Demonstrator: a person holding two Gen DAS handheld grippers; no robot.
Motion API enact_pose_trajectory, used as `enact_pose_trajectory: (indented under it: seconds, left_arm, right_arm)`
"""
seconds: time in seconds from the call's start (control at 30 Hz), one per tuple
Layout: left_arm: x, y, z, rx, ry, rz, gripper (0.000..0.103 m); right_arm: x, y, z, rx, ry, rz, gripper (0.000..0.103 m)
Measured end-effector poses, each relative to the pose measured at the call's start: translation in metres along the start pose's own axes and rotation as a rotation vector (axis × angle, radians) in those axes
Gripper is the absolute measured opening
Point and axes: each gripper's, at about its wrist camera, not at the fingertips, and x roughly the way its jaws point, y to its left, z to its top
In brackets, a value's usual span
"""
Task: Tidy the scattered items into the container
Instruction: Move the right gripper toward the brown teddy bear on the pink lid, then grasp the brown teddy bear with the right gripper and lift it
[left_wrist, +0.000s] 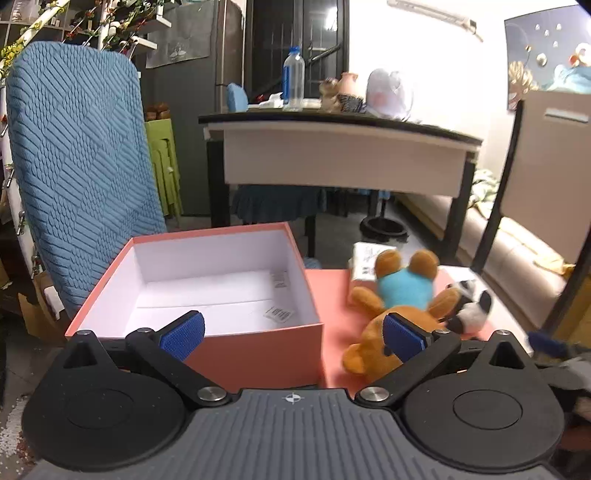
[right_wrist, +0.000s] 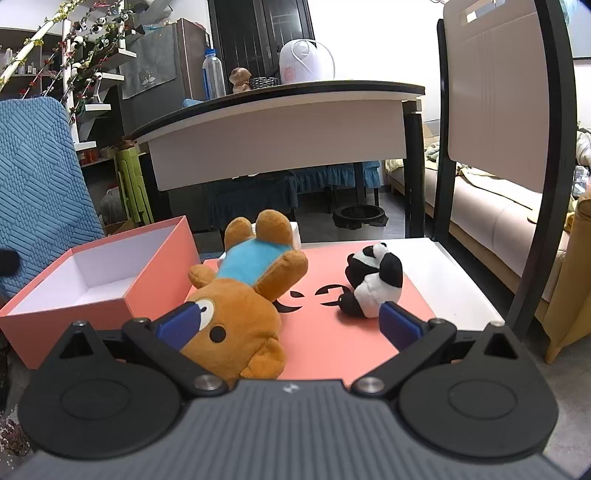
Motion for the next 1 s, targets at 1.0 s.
enact_pose_trajectory:
  seconds: [1.0]
  left_arm:
    - [0.009,0.001,0.007,-0.033,0.045,-0.024,0.103]
  right_arm:
    - [0.008,-0.003,-0.003,0.028,0.01,-0.007,0.103]
